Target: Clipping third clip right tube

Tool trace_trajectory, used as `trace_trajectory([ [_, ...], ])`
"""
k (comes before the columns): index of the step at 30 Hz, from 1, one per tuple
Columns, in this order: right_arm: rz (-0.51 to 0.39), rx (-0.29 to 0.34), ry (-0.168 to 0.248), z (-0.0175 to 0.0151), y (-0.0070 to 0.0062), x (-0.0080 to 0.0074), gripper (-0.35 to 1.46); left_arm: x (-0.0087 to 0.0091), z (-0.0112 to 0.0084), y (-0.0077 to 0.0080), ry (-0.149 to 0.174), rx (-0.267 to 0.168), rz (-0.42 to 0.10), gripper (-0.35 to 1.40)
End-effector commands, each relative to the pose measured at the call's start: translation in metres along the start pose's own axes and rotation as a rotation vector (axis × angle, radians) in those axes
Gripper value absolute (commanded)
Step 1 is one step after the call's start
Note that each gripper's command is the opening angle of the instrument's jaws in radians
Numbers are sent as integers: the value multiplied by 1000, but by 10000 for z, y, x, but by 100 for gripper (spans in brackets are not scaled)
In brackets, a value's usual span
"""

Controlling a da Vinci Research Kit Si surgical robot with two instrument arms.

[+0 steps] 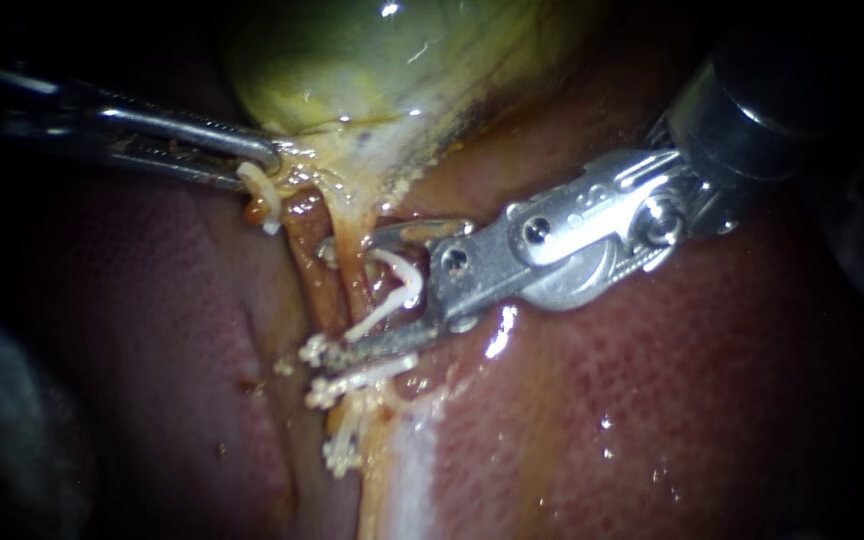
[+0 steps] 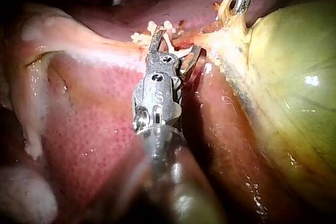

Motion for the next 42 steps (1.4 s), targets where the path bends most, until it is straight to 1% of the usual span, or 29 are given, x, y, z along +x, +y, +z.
trace_trajectory([
  [1,0,0,0,0,0,0,50,0,0,0,0,0,0,-35],
  [2,-6,0,0,0,0,0,50,0,0,0,0,0,0,-35],
  [7,131,-5,-3,1,3,0,50,0,0,0,0,0,0,-35],
  [9,167,-7,-6,3,5,0,50,0,0,0,0,0,0,-35],
  [12,234,-2,4,3,8,-2,50,0,0,1,0,0,0,-35],
  [14,276,13,20,3,9,-3,50,0,0,1,0,0,0,-35],
  [16,319,22,45,3,10,-4,50,0,0,1,0,0,0,-35],
  [19,392,35,99,3,11,-5,50,0,-1,1,0,0,0,-35],
  [20,423,41,121,3,11,-5,49,0,-1,1,0,0,0,-35],
  [23,495,69,169,4,11,-5,49,0,-1,1,0,0,0,-35],
  [25,531,76,197,5,12,-4,49,0,-1,1,0,0,0,-35],
  [28,604,92,238,6,13,-4,49,0,-1,1,0,0,0,-35],
  [29,645,100,253,7,13,-4,49,0,-1,1,0,0,0,-35],
  [31,687,112,277,7,13,-4,49,0,-1,1,0,0,0,-35],
  [33,722,122,292,8,12,-5,49,0,-1,1,0,0,0,-35],
  [36,761,132,303,10,12,-7,49,0,-1,1,0,0,0,-35],
  [42,820,143,307,19,12,-16,49,0,-1,1,0,0,0,-35],
])
